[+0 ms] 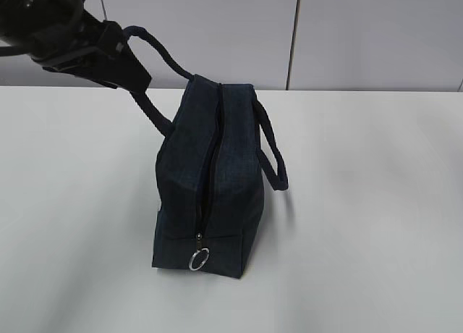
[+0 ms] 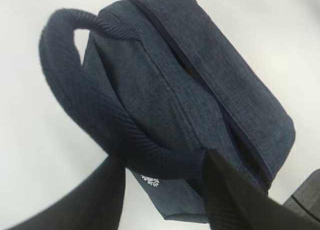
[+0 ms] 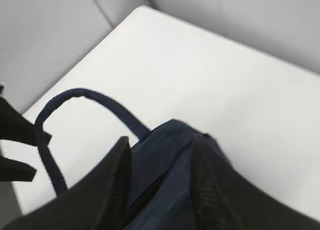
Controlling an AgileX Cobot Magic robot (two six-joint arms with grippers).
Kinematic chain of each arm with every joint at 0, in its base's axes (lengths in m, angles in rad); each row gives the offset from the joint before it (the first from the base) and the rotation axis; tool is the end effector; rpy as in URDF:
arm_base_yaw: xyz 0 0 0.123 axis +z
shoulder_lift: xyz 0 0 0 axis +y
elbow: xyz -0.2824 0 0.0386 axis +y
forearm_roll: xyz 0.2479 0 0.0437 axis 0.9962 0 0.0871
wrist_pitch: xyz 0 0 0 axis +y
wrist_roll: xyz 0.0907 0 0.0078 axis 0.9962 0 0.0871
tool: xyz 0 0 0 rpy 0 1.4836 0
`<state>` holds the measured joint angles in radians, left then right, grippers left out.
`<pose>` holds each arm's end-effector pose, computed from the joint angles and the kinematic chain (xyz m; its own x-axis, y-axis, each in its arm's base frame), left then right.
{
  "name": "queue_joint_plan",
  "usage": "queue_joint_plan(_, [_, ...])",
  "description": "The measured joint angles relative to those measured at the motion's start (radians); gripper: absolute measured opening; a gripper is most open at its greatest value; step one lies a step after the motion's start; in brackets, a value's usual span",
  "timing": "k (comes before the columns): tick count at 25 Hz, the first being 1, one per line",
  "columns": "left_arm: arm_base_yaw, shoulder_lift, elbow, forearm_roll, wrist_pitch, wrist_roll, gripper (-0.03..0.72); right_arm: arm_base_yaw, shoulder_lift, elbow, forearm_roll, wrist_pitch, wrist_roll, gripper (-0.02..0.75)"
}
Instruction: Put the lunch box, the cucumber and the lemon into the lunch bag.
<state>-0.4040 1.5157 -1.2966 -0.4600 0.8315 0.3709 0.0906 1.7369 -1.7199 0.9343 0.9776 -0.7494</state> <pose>0.2891 -0.1561 0.3280 -0.6972 0.3481 -0.6267 0.5915 0.7733 -0.2285 0.3801 0.0955 0.3934 -0.5409 -0.1252 -0.8317 -0.6535 0.6851 0.3219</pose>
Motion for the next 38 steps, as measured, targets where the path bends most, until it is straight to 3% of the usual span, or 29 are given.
queue_joint_plan(10, [0.0, -0.043, 0.0, 0.022, -0.068, 0.0, 0.326, 0.0, -0.252, 0.0, -0.188, -0.065, 0.0, 0.279])
queue_joint_plan(19, [0.0, -0.133, 0.0, 0.028, -0.116, 0.0, 0.322, 0.0, -0.437, 0.03, -0.215, -0.029, -0.002, 0.277])
queue_joint_plan(27, [0.0, -0.216, 0.013, 0.04, -0.12, 0.0, 0.321, 0.0, -0.65, 0.295, -0.218, -0.071, -0.019, 0.231])
queue_joint_plan(33, [0.0, -0.321, 0.134, 0.04, -0.146, 0.0, 0.321, 0.0, -0.824, 0.538, -0.218, -0.118, -0.02, 0.228])
queue_joint_plan(38, [0.0, -0.433, 0.253, 0.04, -0.168, 0.0, 0.321, 0.0, -0.907, 0.685, -0.185, -0.121, 0.088, 0.226])
